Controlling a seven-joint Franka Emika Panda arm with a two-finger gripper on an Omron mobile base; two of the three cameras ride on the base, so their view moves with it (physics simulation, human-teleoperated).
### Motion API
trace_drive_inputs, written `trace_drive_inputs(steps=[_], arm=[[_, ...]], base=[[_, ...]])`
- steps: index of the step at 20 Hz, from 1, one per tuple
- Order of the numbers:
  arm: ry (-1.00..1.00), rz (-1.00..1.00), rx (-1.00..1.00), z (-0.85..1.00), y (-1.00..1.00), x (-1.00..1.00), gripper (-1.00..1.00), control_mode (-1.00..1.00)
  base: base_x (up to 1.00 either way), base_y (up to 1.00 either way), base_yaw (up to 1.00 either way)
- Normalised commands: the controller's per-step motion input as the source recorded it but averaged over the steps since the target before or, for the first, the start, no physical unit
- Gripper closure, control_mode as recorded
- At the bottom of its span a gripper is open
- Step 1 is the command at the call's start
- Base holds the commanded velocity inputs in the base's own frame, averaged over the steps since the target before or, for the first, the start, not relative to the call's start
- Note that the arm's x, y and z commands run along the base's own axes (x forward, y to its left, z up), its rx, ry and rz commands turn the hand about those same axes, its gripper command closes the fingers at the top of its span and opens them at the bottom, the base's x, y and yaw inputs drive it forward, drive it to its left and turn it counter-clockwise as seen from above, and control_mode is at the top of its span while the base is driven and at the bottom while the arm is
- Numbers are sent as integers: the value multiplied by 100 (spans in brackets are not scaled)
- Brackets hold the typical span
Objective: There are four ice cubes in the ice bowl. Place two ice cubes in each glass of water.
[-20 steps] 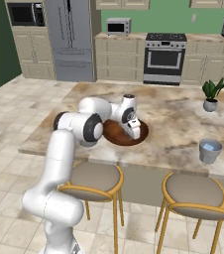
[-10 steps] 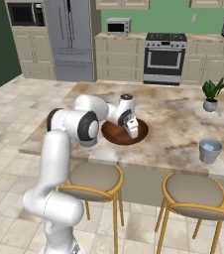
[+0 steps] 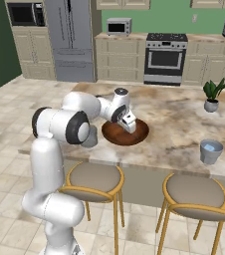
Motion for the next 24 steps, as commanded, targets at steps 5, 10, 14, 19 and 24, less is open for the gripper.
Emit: trace_drive_inputs(steps=[5, 10, 14, 19, 24], arm=[[-16, 43, 0, 32, 3, -76, 100, -100], [-12, 47, -2, 33, 37, -58, 100, -100], [-1, 43, -7, 42, 74, -13, 100, -100], [4, 35, -8, 71, 66, 0, 100, -100], [20, 21, -15, 29, 39, 0, 100, -100]], base=[[0, 0, 0], [0, 0, 0], [0, 0, 0], [0, 0, 0], [0, 0, 0]])
